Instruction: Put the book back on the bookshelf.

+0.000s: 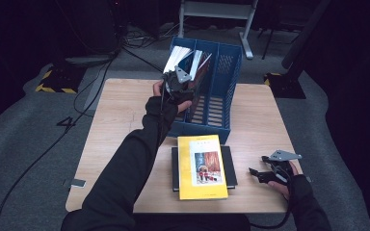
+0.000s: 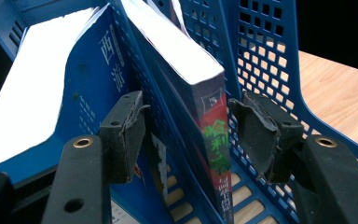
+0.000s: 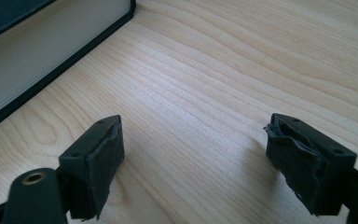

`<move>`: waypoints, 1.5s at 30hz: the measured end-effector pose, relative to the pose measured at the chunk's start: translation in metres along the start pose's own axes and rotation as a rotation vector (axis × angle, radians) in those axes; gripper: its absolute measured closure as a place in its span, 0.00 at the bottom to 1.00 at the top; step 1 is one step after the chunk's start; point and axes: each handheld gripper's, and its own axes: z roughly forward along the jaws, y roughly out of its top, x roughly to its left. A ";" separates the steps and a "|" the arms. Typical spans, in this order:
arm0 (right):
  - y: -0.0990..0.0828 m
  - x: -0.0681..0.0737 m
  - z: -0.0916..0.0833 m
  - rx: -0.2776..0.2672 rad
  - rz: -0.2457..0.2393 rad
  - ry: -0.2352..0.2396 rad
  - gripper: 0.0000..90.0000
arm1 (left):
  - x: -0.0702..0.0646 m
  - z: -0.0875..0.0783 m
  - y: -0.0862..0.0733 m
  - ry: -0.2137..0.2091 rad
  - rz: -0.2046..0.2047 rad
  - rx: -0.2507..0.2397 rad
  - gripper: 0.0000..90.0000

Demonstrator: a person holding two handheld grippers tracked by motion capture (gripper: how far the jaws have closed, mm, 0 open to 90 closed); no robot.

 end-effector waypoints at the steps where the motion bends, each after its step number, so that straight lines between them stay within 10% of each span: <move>1: 0.000 0.000 0.000 0.000 0.000 0.000 0.22 | 0.000 -0.001 0.000 0.002 0.004 0.006 0.47; 45: -0.001 -0.001 -0.001 0.000 -0.005 0.004 0.22 | -0.005 -0.050 -0.085 -0.153 0.167 0.125 0.31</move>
